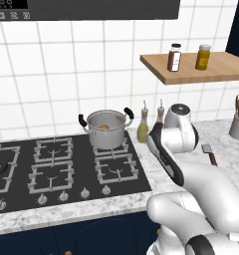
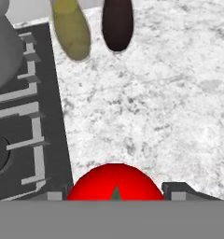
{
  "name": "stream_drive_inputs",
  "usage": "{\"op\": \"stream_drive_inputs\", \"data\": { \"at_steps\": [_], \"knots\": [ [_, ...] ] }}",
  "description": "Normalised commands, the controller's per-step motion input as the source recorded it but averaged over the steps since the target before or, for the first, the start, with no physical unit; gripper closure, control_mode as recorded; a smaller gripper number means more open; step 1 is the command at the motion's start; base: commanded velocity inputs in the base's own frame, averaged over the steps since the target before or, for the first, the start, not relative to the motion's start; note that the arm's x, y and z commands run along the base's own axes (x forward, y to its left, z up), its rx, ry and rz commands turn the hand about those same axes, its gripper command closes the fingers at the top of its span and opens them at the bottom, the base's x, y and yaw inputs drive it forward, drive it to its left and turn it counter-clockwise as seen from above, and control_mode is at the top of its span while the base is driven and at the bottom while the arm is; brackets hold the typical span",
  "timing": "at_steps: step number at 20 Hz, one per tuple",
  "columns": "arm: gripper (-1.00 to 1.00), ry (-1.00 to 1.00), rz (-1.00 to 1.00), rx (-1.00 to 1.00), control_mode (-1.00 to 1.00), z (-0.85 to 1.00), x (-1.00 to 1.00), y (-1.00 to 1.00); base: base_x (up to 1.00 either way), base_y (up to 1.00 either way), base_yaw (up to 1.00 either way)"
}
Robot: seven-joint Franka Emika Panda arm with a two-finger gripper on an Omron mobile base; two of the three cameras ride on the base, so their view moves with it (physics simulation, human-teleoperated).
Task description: Put the tomato and potato in the pot. Retrieve the spatula and lightly stir the vegetables in the pot.
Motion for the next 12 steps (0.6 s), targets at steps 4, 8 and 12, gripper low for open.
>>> {"op": "stream_drive_inputs", "data": {
  "at_steps": [4, 8, 12],
  "knots": [
    [1.00, -0.06, 0.10, 0.00, -1.00, 1.00, 0.21, 1.00, 0.00, 0.00, 0.00],
    [1.00, -0.07, 0.10, 0.00, -1.00, 0.93, 0.41, 0.93, 0.00, 0.00, 0.00],
    [1.00, -0.09, 0.07, -0.01, -1.00, 0.54, 0.88, 0.78, 0.00, 0.00, 0.00]
  ]
}}
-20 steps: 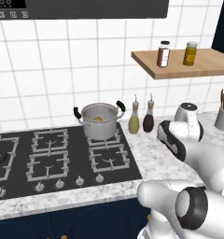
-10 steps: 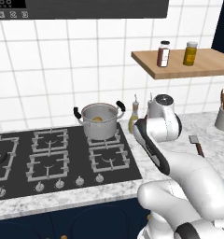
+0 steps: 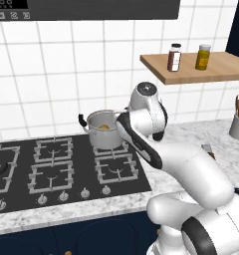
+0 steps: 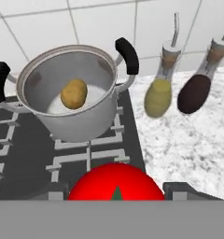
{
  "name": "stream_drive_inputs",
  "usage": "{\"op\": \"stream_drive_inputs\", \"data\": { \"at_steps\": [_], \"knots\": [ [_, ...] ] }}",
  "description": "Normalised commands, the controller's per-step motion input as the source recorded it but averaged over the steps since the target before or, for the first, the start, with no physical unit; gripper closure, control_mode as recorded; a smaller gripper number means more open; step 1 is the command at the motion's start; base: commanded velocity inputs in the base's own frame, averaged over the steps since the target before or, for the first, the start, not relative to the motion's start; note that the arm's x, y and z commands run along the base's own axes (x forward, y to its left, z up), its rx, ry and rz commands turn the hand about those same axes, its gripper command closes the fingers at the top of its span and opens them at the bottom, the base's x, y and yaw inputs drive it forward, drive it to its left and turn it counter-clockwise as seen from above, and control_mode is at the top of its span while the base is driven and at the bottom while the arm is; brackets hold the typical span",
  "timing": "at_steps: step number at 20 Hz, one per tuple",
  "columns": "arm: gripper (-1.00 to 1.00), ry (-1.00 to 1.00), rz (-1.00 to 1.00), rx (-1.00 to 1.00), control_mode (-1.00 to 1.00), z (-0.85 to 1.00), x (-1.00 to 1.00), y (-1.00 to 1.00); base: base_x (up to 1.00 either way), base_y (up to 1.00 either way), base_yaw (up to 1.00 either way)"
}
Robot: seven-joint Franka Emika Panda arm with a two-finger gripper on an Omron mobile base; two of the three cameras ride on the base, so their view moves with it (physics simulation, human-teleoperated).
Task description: Put the tomato and potato in the pot. Retrieve the spatula and lightly stir the vegetables in the pot.
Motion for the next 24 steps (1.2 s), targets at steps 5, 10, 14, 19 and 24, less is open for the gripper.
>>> {"op": "stream_drive_inputs", "data": {
  "at_steps": [5, 10, 14, 19, 24],
  "knots": [
    [1.00, -0.01, 0.04, -0.05, -1.00, 0.07, 0.99, 0.61, 0.00, 0.00, 0.00],
    [1.00, 0.00, 0.01, -0.11, -1.00, -0.44, 0.99, 0.33, 0.00, 0.00, 0.00],
    [1.00, 0.00, 0.00, -0.10, -1.00, -0.78, 0.85, 0.00, 0.00, 0.00, 0.00],
    [1.00, 0.00, 0.00, -0.03, -1.00, -0.48, 0.62, 0.00, 0.00, 0.00, 0.00],
    [-1.00, 0.00, 0.00, 0.00, -1.00, -0.13, 0.19, -0.07, 0.00, 0.00, 0.00]
  ]
}}
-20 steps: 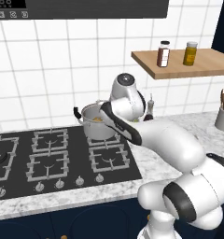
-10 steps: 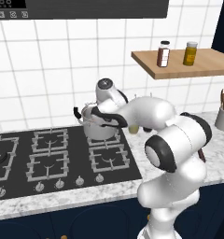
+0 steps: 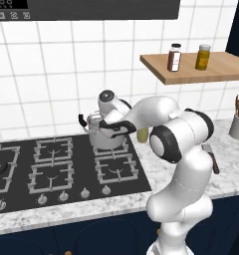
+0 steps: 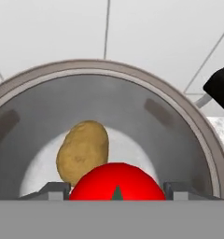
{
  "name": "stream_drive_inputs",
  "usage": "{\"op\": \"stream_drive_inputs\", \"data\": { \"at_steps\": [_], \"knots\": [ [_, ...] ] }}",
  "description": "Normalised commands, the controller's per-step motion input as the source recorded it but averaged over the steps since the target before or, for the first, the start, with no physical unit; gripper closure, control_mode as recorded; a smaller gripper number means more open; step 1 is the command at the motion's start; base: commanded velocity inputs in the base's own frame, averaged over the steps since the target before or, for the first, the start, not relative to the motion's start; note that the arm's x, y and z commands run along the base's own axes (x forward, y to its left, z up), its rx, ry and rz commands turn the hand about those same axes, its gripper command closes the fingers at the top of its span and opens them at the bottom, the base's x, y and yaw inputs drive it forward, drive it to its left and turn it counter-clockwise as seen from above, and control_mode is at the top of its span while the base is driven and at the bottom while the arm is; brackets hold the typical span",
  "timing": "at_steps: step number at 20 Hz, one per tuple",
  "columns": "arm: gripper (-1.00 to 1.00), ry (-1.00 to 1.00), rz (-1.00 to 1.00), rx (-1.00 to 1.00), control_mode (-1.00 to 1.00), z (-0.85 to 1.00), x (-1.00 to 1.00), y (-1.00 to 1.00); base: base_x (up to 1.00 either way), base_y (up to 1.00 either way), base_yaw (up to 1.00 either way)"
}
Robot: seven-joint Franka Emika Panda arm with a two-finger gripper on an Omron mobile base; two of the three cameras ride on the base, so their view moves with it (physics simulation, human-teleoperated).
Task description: Put the tomato and potato in the pot. Retrieve the spatula and lightly stir the vegetables in the pot.
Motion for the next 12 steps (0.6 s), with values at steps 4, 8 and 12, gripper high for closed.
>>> {"op": "stream_drive_inputs", "data": {
  "at_steps": [4, 8, 12],
  "knots": [
    [-1.00, 0.00, 0.00, 0.01, -1.00, 0.07, 0.04, -0.34, 0.00, 0.00, 0.00],
    [-1.00, 0.00, 0.00, 0.10, -1.00, 0.47, 0.00, -0.20, 0.00, 0.00, 0.00],
    [-1.00, 0.00, 0.00, 0.14, -1.00, 0.78, -0.35, 0.00, 0.00, 0.00, 0.00]
  ]
}}
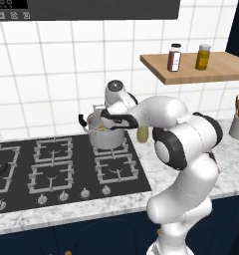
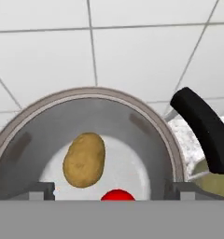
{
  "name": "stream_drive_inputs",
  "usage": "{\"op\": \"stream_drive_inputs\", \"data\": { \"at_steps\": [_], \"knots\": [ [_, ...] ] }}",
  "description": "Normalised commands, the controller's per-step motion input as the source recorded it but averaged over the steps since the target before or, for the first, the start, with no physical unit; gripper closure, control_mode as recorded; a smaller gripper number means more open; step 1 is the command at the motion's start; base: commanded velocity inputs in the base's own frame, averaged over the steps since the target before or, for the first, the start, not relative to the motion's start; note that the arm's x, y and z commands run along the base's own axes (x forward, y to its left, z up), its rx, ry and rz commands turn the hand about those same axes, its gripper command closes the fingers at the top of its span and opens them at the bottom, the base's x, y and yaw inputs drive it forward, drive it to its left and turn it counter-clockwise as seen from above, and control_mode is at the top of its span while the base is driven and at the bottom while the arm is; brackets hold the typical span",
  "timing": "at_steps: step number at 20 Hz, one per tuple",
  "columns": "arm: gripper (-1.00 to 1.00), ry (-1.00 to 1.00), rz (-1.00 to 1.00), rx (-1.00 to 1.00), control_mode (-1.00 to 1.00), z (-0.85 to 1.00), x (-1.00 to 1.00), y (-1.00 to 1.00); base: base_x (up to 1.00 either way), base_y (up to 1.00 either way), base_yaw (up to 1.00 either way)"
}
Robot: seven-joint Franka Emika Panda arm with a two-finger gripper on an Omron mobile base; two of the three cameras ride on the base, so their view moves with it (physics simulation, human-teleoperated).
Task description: Put the tomato and potato in the pot. Retrieve the spatula and lightly stir the vegetables in the pot.
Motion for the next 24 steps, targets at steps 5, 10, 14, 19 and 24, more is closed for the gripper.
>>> {"op": "stream_drive_inputs", "data": {
  "at_steps": [5, 10, 14, 19, 24],
  "knots": [
    [-1.00, 0.00, 0.00, 0.13, -1.00, 0.70, -1.00, -0.17, 0.00, 0.00, 0.00],
    [-1.00, 0.02, 0.00, 0.10, -1.00, 0.54, -1.00, -0.63, 0.00, 0.00, 0.00],
    [-1.00, 0.04, -0.22, 0.22, -1.00, 0.23, -1.00, -0.95, 0.00, 0.00, 0.00],
    [-1.00, 0.13, -0.69, 0.28, -1.00, 0.02, -0.75, -0.32, 0.00, 0.00, 0.00],
    [-1.00, 0.12, -0.90, 0.23, -1.00, 0.00, -0.39, 0.00, 0.00, 0.00, 0.00]
  ]
}}
